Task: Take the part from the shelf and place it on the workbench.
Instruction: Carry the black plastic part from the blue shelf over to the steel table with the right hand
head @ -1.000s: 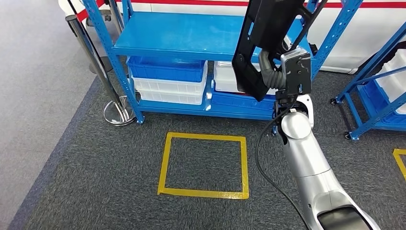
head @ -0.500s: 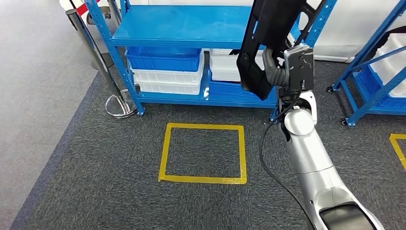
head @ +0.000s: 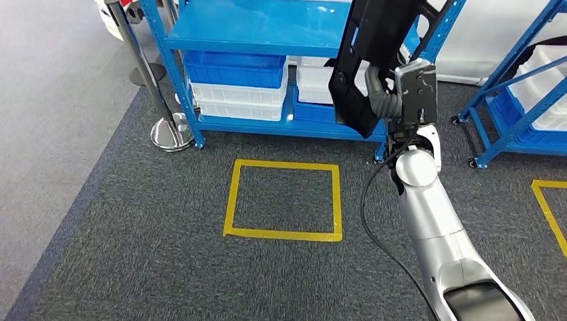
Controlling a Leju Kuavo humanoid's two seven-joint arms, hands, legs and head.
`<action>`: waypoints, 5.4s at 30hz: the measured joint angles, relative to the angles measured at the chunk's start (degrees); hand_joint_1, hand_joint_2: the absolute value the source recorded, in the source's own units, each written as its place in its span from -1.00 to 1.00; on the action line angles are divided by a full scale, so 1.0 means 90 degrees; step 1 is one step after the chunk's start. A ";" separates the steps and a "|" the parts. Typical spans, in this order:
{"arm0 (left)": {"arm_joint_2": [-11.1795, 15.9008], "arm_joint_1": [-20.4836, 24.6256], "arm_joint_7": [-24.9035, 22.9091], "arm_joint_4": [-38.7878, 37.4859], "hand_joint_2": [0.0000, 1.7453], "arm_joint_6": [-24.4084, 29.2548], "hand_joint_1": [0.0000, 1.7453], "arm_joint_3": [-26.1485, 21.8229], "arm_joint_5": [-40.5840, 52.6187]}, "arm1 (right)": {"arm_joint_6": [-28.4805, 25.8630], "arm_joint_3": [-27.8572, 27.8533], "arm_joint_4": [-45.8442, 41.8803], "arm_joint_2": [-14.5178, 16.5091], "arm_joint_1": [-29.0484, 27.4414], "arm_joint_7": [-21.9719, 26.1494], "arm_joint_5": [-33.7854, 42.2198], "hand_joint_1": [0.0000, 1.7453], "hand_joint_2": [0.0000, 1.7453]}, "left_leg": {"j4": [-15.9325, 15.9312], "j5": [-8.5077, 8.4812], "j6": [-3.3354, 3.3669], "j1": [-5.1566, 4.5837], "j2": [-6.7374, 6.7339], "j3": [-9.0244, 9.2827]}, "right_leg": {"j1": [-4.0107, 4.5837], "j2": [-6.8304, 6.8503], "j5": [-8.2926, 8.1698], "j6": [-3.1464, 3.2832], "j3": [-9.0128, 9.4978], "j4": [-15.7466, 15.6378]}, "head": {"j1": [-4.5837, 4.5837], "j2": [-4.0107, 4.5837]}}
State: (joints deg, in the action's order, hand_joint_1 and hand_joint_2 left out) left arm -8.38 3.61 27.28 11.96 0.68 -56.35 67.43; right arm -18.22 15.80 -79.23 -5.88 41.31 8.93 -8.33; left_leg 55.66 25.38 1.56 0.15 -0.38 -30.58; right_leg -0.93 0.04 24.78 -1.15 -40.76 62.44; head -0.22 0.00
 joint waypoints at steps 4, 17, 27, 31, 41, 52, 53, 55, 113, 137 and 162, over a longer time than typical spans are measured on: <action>0.0001 0.0005 0.0000 0.0001 1.00 0.0000 -1.00 0.0000 -0.0004 | -0.0001 -0.0008 0.0036 -0.0002 -0.0038 -0.0001 0.0000 1.00 1.00 | 0.0060 -0.0240 0.0037 -0.0033 -0.0012 -0.0360 | 0.0004 -0.0003 0.0729 -0.0024 -0.0238 0.1363 | -0.0024 0.0000; 0.0006 -0.0021 0.0005 0.0000 1.00 0.0000 -1.00 0.0000 0.0000 | -0.0001 -0.0010 0.0063 0.0009 -0.0031 0.0001 -0.0007 1.00 1.00 | 0.1588 0.0567 -0.0330 -0.0006 0.0031 -0.1230 | -0.0002 0.0040 0.0112 0.0293 0.0710 -0.0419 | 0.0022 0.0000; 0.0006 0.0004 0.0009 0.0000 1.00 0.0000 -1.00 0.0002 0.0000 | 0.0002 -0.0011 0.0070 0.0009 -0.0035 0.0000 -0.0009 1.00 1.00 | 0.0132 0.0316 -0.0190 -0.0024 0.0056 0.0179 | 0.0001 0.0049 -0.0376 0.0062 0.0287 -0.0431 | 0.0015 0.0000; 0.0003 0.0004 -0.0036 0.0000 1.00 0.0000 -1.00 0.0002 0.0025 | 0.0013 -0.0026 0.0072 -0.0002 -0.0024 0.0001 -0.0012 1.00 1.00 | 0.0009 0.0053 0.0014 0.0003 0.0006 0.0005 | -0.0011 0.0018 0.0225 -0.0021 0.0042 0.0136 | -0.0014 0.0000; 0.0028 -0.0014 -0.0664 0.0001 1.00 0.0240 -1.00 0.0002 0.0153 | -0.0252 -0.0064 0.0083 -0.0046 -0.0073 -0.0069 -0.0403 1.00 1.00 | 0.0274 -0.0246 -0.0066 -0.0054 -0.0047 -0.0571 | 0.0042 0.0235 0.0387 0.0021 0.0979 -0.0273 | -0.0030 0.0000; 0.0196 -0.0136 -0.0931 0.0000 1.00 0.0140 -1.00 0.0002 0.0305 | -0.0353 -0.1426 0.0703 -0.0870 -0.0659 0.0444 -0.0053 1.00 1.00 | 0.2065 0.0727 -0.0277 0.0007 -0.0001 -0.1093 | 0.0028 -0.0225 0.0123 0.0272 0.0671 -0.0413 | -0.0010 0.0000; 0.0205 -0.0133 -0.0919 0.0000 1.00 0.0126 -1.00 0.0002 0.0308 | -0.0338 -0.1487 0.0724 -0.0908 -0.0721 0.0437 -0.0075 1.00 1.00 | 0.1698 0.0552 -0.0233 -0.0001 0.0046 -0.0854 | 0.0038 -0.0300 0.0106 0.0261 0.0651 -0.0403 | -0.0010 0.0000; 0.0244 -0.0129 -0.0902 0.0001 1.00 0.0111 -1.00 0.0003 0.0315 | -0.0319 -0.1597 0.0754 -0.0976 -0.0817 0.0435 -0.0099 1.00 1.00 | 0.0767 0.0292 -0.0094 -0.0008 0.0303 -0.0303 | 0.0039 -0.0429 0.0067 0.0229 0.0618 -0.0395 | -0.0029 0.0000; 0.0208 -0.0164 -0.0855 0.0000 1.00 0.0131 -1.00 -0.0012 0.0655 | -0.0867 -0.3345 0.0586 -0.3405 -0.2482 -0.0559 -0.3719 1.00 1.00 | 0.2172 0.1341 -0.0174 0.0019 -0.0021 -0.0820 | -0.0056 -0.0285 0.0079 0.0073 0.0426 -0.0222 | -0.0087 0.0000; 0.0196 -0.0121 -0.0885 0.0010 1.00 0.0148 -1.00 -0.0185 0.0714 | -0.1373 -0.5233 -0.0596 -0.3707 -0.4488 -0.0999 -0.5462 1.00 1.00 | 0.0360 0.0632 -0.0108 -0.0118 -0.0767 0.0173 | -0.0269 0.0335 0.0174 -0.0163 0.0472 -0.0106 | -0.0086 0.0000; 0.0139 -0.0149 -0.0911 0.0009 1.00 0.0157 -1.00 -0.0300 0.0744 | -0.1435 -0.5317 -0.0427 -0.3786 -0.4495 -0.1090 -0.5670 1.00 1.00 | 0.0097 0.0344 0.0255 -0.0207 -0.0448 0.0155 | -0.0235 0.0240 0.0319 -0.0433 0.0328 0.0313 | -0.0070 0.0000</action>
State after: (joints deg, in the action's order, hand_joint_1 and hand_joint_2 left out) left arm -7.13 2.27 19.08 12.03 2.09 -59.05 74.13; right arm -31.14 -32.05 -83.08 -39.95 0.86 -0.88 -59.36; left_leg 56.53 28.48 3.85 -1.71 -4.42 -29.19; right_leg -3.05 2.20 27.65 -5.05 -37.80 65.26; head -0.85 0.00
